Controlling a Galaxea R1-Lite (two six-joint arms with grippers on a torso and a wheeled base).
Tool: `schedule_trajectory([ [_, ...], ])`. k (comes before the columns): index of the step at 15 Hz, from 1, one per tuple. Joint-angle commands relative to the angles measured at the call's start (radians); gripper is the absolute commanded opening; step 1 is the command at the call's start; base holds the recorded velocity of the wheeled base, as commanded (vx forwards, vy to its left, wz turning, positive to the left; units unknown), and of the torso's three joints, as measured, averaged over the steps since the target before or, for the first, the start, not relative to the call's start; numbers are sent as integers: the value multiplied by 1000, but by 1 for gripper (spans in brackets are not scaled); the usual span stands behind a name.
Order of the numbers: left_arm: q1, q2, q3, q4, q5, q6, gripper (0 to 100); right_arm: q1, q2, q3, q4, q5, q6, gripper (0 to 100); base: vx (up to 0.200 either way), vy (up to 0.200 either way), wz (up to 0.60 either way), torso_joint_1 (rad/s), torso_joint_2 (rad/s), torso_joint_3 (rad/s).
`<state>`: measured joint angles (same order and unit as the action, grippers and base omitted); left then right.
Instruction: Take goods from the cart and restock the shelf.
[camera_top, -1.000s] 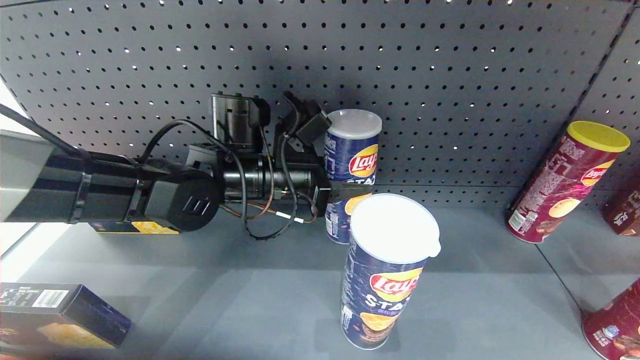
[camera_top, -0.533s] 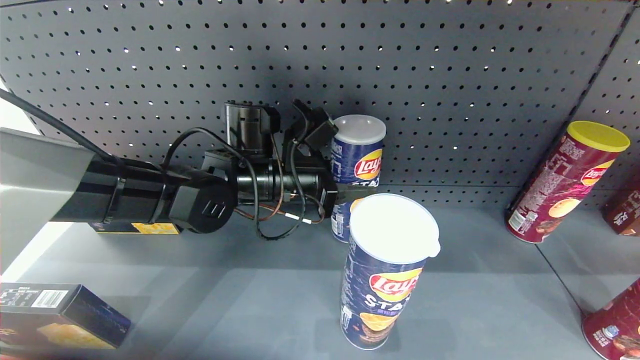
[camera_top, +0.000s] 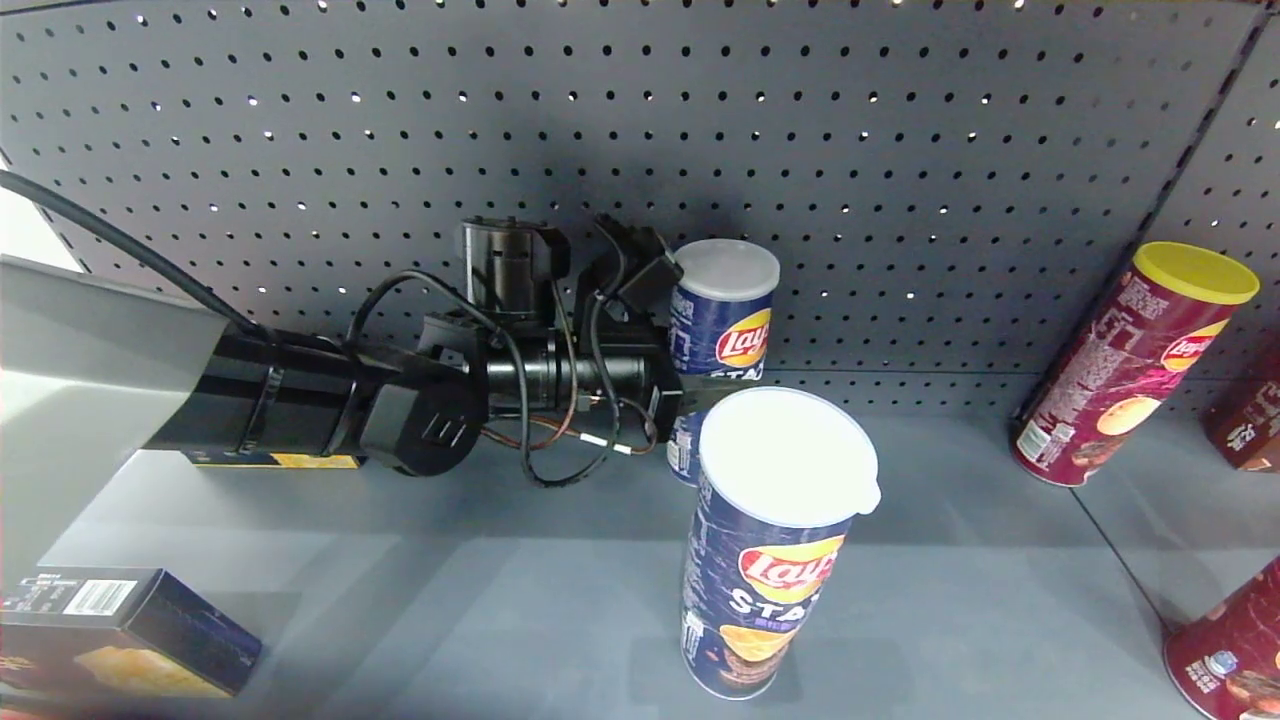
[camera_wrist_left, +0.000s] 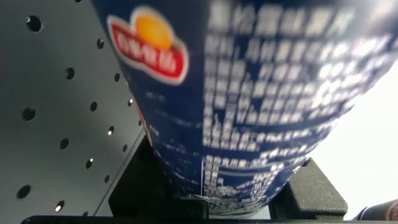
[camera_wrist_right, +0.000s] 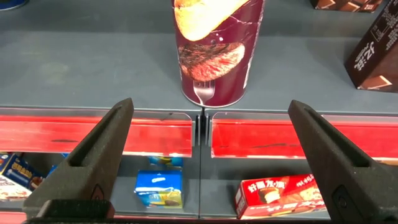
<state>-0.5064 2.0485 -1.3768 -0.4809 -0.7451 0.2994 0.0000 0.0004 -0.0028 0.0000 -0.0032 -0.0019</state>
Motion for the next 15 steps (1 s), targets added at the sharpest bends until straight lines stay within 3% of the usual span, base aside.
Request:
schedule_trajectory([
  [1,0,1,7,2,1,4,0,0,0,0,0,0,0,100,0,0,0,0,0,0],
  [2,2,1,16,-2,3,12,100,0,0,1,0,0,0,100,0,0,0,0,0,0],
  [7,11,-42,73,-5,3,14,100,0,0,1,0,0,0,100,0,0,0,0,0,0],
  [11,43,-148,176,-10,9,15,100,0,0,0,0,0,0,100,0,0,0,0,0,0],
  [15,46,-174,219,-10,81,29,100,0,0,0,0,0,0,100,0,0,0,0,0,0],
])
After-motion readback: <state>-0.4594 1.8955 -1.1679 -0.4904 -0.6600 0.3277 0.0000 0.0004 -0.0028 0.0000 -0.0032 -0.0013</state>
